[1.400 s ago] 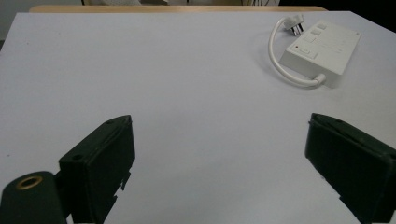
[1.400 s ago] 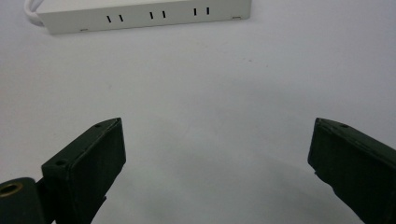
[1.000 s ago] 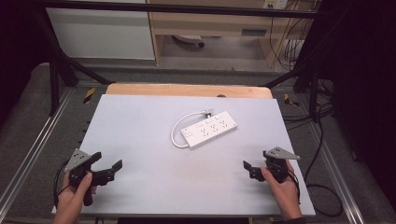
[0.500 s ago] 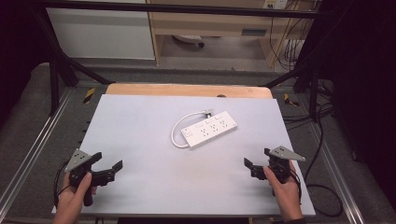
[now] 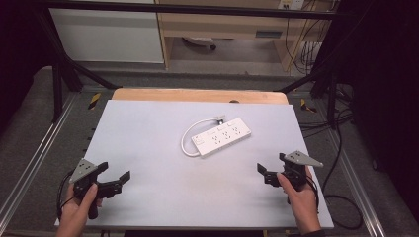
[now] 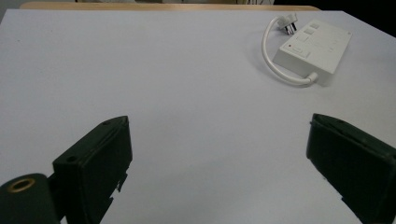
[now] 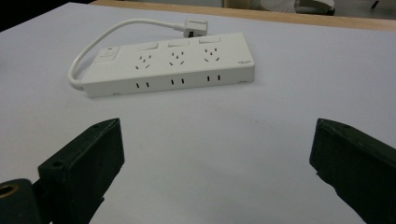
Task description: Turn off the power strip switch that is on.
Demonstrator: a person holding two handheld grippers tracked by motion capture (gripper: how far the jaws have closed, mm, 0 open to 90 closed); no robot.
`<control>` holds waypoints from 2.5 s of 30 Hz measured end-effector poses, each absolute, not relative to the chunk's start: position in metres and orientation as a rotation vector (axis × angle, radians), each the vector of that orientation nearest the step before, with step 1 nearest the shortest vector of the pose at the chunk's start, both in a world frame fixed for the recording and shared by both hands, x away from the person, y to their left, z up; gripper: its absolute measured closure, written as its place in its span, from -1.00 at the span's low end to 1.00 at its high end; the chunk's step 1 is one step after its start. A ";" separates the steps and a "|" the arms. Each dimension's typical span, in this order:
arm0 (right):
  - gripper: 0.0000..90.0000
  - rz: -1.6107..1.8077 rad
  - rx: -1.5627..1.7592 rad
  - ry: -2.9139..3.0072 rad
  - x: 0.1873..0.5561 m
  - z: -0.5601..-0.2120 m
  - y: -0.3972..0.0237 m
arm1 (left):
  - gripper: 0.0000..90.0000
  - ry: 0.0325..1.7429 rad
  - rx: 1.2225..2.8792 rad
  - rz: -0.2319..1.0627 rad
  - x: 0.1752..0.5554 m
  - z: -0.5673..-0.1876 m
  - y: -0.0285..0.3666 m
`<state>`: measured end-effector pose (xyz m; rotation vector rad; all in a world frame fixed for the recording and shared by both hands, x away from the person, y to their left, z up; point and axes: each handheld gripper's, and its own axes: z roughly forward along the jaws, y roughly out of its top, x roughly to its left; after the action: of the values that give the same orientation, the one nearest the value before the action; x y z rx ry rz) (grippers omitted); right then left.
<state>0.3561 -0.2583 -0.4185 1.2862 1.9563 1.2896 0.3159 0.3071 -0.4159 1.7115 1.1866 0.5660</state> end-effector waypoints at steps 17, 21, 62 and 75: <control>-0.89 1.293 1.276 1.978 0.365 -0.402 -0.250 | -0.85 1.189 1.709 0.552 0.315 -0.416 0.306; -0.89 1.299 1.270 1.972 0.368 -0.394 -0.248 | -0.86 1.194 1.703 0.548 0.315 -0.416 0.306; -0.81 1.307 1.183 1.981 0.417 -0.339 -0.208 | -0.86 1.186 1.742 0.523 0.314 -0.419 0.301; -0.81 1.288 1.126 2.005 0.445 -0.330 -0.185 | -0.86 1.176 1.770 0.512 0.313 -0.420 0.299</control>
<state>0.4454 -0.1851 -0.3296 1.1257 2.0053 1.2875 0.3131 0.2992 -0.4197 1.7698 1.1758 0.5121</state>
